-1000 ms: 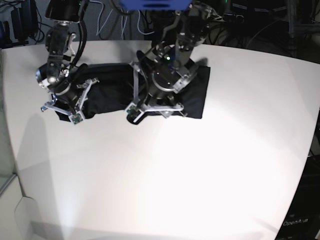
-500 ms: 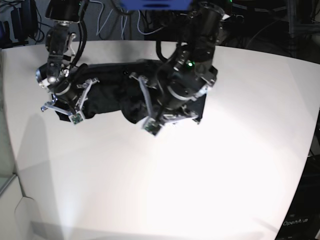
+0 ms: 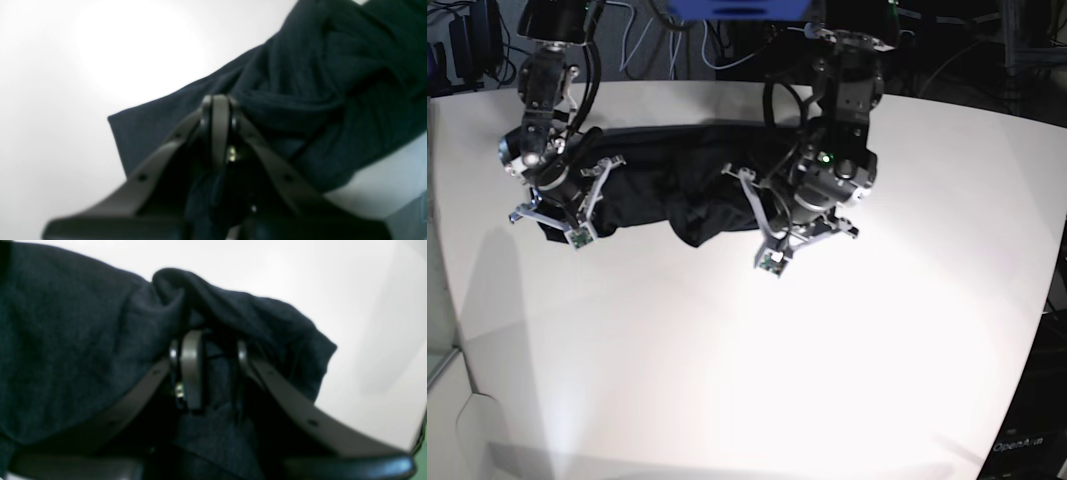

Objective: Fold the T-shirt properly
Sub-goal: 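Reposition the left gripper onto the new folded edge of the strip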

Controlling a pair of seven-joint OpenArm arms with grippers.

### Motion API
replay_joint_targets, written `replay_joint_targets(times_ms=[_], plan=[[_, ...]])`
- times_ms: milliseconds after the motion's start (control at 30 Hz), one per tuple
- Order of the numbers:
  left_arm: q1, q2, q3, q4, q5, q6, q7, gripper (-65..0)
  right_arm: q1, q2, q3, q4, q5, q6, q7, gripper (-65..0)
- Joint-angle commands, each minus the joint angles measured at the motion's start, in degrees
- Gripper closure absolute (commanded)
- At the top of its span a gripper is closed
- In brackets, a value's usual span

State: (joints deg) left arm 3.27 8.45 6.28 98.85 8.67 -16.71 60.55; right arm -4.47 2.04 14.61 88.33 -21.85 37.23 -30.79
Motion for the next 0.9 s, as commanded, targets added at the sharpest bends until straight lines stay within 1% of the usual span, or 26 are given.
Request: replay_joint_targets(times_ms=[0, 67, 267, 467, 567, 600, 633, 667, 700, 733, 767, 800, 867], plan=[[-0.85, 0.55, 0.35, 0.45, -0.36, 1.46, -0.91, 0.0, -0.06, 0.20, -0.06, 0.24, -0.35, 0.26, -1.43, -11.9], [-0.85, 0.55, 0.53, 0.45, -0.45, 3.04, -0.91, 0.0, -0.06, 0.29, -0.06, 0.24, -0.35, 0.26, -1.43, -11.9], [0.12, 0.55, 7.74, 1.77, -0.45, 3.04, 0.15, 0.0, -0.06, 0.29, -0.06, 0.24, -0.35, 0.26, -1.43, -11.9], [1.35, 0.55, 13.98, 3.26, -0.53, 3.04, 6.57, 0.0, -0.06, 0.37, -0.06, 0.24, -0.35, 0.26, -1.43, -11.9], [1.88, 0.55, 14.60, 6.69, -0.80, 2.78, 6.83, 0.0, -0.06, 0.37, -0.06, 0.24, -0.35, 0.26, -1.43, -11.9], [2.31, 0.55, 14.60, 8.45, -1.94, 1.37, 6.83, 0.0, -0.06, 0.29, -0.06, 0.24, -0.35, 0.26, -1.43, -11.9], [2.31, 0.55, 14.60, 10.03, -3.70, -1.09, 6.83, 0.0, -0.06, 0.20, -0.06, 0.24, -0.35, 0.26, -1.43, -11.9], [2.31, 0.55, 14.51, 11.61, -5.98, -4.61, 7.01, 0.0, -0.06, 0.20, -0.06, 0.24, -0.35, 0.26, -1.43, -11.9], [2.23, -0.49, 14.24, 12.93, -8.80, -7.33, 7.01, 0.0, -0.06, 0.11, -0.06, 0.24, -0.35, 0.26, -1.43, -11.9], [2.14, -0.93, 13.89, 13.72, -10.64, -8.65, 7.18, 0.0, -0.06, 0.11, -0.06, 0.24, -0.35, 0.26, -1.43, -11.9], [1.88, -1.28, 13.36, 14.08, -11.96, -8.57, 7.27, 0.0, -0.06, 0.11, -0.06, 0.24, -0.35, 0.26, -1.43, -11.9], [1.70, -1.46, 12.22, 14.16, -12.31, -7.42, 7.27, 0.0, -0.06, 0.11, -0.06, 0.24, -0.35, 0.26, -1.43, -11.9], [1.70, -1.46, 9.67, 13.90, -11.44, -3.03, 6.74, 0.0, -0.06, 0.20, -0.06, 0.24, -0.35, 0.26, -1.43, -11.9]])
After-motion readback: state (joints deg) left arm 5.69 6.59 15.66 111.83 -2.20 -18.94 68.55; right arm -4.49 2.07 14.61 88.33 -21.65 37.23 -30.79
